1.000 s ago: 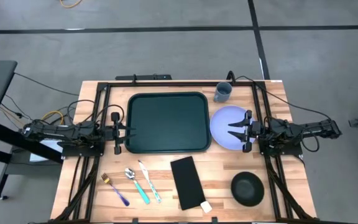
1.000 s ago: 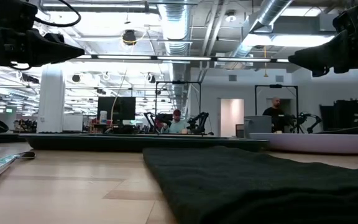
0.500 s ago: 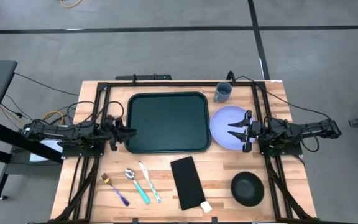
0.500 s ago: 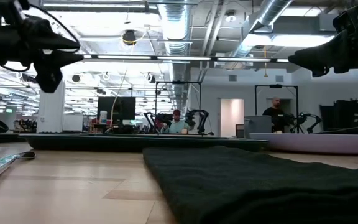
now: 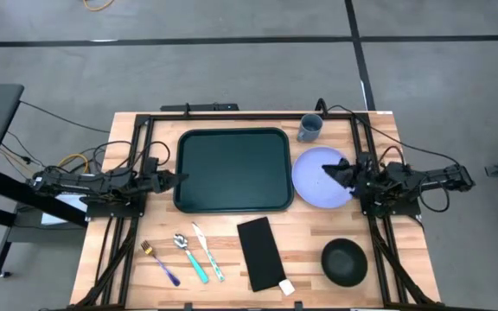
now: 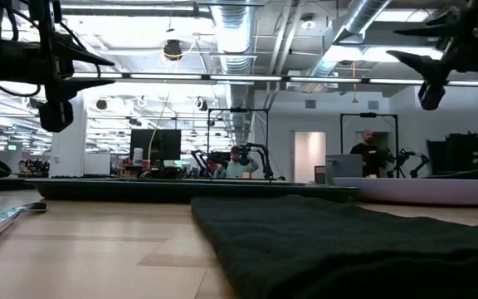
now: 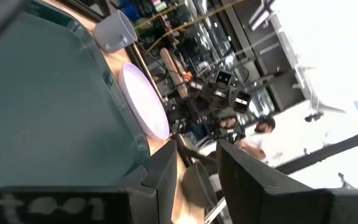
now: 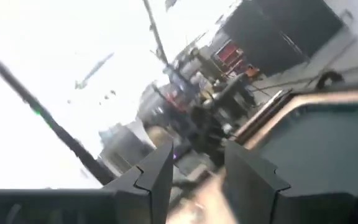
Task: Set up tray
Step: Put the gray mug on the black tray
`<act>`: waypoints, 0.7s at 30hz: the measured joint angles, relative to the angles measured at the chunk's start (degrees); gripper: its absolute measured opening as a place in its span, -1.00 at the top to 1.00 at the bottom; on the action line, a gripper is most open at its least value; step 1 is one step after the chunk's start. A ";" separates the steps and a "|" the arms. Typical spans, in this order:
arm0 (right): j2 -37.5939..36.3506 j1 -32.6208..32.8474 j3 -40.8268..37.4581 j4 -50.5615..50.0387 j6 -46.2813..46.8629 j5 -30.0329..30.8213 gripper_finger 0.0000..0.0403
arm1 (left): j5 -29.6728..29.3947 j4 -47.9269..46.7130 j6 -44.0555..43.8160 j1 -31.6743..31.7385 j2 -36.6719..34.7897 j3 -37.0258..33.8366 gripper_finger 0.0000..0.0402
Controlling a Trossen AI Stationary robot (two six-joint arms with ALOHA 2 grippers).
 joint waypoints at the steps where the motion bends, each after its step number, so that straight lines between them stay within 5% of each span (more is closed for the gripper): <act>1: -0.05 -0.19 0.00 1.16 2.92 1.37 0.33 | -0.80 0.09 -0.70 0.00 -0.01 0.01 0.50; 6: 0.08 -2.05 -0.02 6.08 5.30 9.35 0.33 | -4.74 0.37 -1.22 0.00 0.00 0.01 0.50; 12: 3.03 -5.29 5.88 7.40 -3.25 5.80 0.33 | -5.77 0.43 -6.39 0.00 0.00 0.01 0.50; 17: 16.57 -8.54 20.25 -6.78 -8.79 5.74 0.33 | -5.79 0.44 -8.24 0.00 0.01 0.01 0.50; 21: 31.89 -12.64 35.09 -29.11 -9.16 5.68 0.33 | -5.79 0.44 -8.25 0.00 0.01 0.01 0.50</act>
